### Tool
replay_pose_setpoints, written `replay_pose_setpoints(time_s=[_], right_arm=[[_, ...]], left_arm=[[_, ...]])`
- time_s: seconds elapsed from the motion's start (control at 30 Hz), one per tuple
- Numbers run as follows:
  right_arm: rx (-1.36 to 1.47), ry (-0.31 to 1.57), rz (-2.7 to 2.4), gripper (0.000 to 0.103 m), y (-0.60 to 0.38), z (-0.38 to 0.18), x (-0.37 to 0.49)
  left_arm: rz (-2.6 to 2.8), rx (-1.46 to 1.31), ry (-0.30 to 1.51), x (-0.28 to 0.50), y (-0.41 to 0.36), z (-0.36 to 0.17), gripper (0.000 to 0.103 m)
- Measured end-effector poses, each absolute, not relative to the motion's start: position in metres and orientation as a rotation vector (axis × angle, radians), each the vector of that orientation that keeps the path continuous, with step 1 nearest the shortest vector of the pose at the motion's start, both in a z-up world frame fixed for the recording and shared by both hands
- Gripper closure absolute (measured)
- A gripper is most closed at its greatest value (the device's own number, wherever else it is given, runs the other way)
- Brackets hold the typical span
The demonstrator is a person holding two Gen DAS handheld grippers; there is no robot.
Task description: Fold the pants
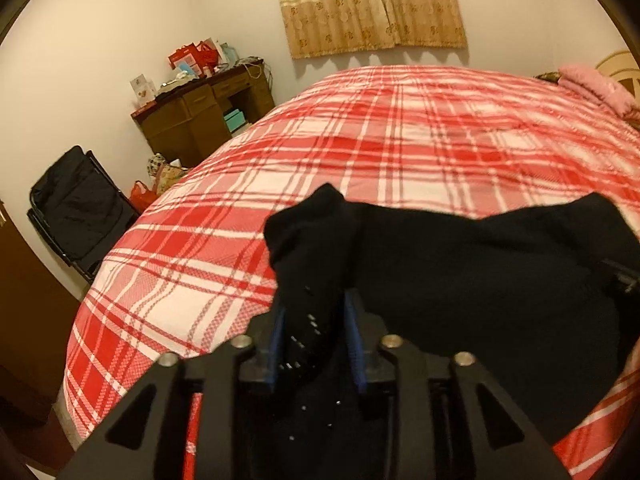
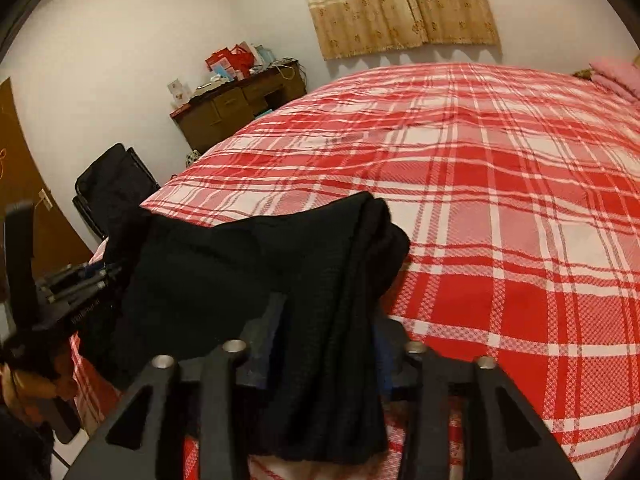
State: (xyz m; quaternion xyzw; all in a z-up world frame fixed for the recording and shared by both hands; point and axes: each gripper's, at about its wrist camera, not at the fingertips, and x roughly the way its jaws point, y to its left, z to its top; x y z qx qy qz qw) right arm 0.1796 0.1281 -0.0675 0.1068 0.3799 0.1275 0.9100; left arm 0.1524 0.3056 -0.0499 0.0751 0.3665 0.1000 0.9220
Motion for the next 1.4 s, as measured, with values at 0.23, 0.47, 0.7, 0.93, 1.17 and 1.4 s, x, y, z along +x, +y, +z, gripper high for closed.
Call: replay_pose_setpoints(time_s=[0.23,0.47,0.7,0.93,1.17,1.4], right_arm=[[0.371,0.762,0.166,0.033,0.093,-0.049,0.159],[0.351,0.652,0.087,0.032,0.101,0.002,0.102],[0.274,0.600,0.078,0.032,0.141,0.026,0.047],[0.273,0.595,0.037,0.029,0.168,0.025,0.010],[0.283,0.631,-0.004,0.028,0.174,0.016,-0.013],[0.268,0.580,-0.029,0.028,0.175,0.025,-0.023]], left_arm=[[0.273,0.176,0.735,0.141,0.325,-0.042,0.027],[0.335,0.134,0.682,0.098,0.339,-0.016,0.015],[0.309,0.000,0.683,0.042,0.355,-0.007,0.006],[0.270,-0.017,0.647,-0.007,0.342,0.001,0.005],[0.205,-0.040,0.609,-0.022,0.322,0.018,0.004],[0.206,-0.007,0.587,-0.033,0.308,0.023,0.002]])
